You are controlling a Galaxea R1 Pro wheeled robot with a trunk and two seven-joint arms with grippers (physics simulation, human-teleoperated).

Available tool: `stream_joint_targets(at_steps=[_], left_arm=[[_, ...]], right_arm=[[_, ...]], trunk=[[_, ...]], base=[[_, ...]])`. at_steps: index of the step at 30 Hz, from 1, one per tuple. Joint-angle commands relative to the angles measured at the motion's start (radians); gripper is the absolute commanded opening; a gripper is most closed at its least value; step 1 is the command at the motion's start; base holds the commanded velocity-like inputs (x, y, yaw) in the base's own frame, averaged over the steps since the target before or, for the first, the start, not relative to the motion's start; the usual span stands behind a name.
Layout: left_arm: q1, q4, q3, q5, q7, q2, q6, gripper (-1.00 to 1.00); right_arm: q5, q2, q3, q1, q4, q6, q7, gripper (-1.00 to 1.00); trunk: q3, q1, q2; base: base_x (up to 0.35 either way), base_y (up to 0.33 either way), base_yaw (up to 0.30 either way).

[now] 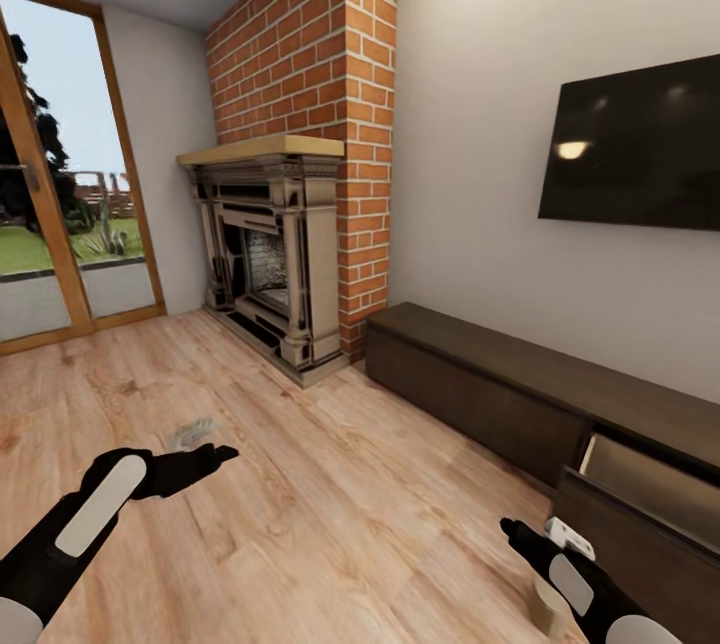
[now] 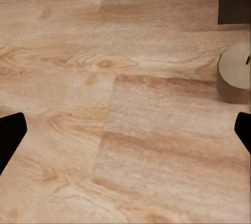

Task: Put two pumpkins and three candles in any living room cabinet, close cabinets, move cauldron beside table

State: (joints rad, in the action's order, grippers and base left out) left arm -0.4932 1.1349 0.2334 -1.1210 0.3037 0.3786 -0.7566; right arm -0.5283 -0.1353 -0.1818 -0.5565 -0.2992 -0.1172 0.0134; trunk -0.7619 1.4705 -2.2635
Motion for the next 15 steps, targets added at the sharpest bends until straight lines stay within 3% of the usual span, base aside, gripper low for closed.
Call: stream_joint_targets(at_steps=[1, 7, 15], left_arm=[[-0.001, 0.001, -0.002, -0.011, 0.009, 0.002, -0.008, 1.0], [-0.001, 0.002, -0.032, -0.011, 0.007, 0.003, -0.059, 1.0], [-0.001, -0.004, -0.046, -0.01, 0.006, 0.002, -0.068, 1.0]], right_arm=[[-0.005, 0.0, -0.004, 0.0, 0.0, -0.005, -0.005, 1.0], [-0.008, 0.0, -0.005, 0.0, 0.004, -0.004, -0.029, 1.0], [-0.011, 0.002, -0.005, 0.0, 0.008, -0.004, -0.113, 1.0]], trunk=[[-0.001, 0.0, 0.0], [-0.001, 0.0, 0.0], [-0.001, 0.0, 0.0]], base=[[0.213, 0.136, 0.0], [0.081, 0.053, 0.0], [0.013, 0.004, 0.0]])
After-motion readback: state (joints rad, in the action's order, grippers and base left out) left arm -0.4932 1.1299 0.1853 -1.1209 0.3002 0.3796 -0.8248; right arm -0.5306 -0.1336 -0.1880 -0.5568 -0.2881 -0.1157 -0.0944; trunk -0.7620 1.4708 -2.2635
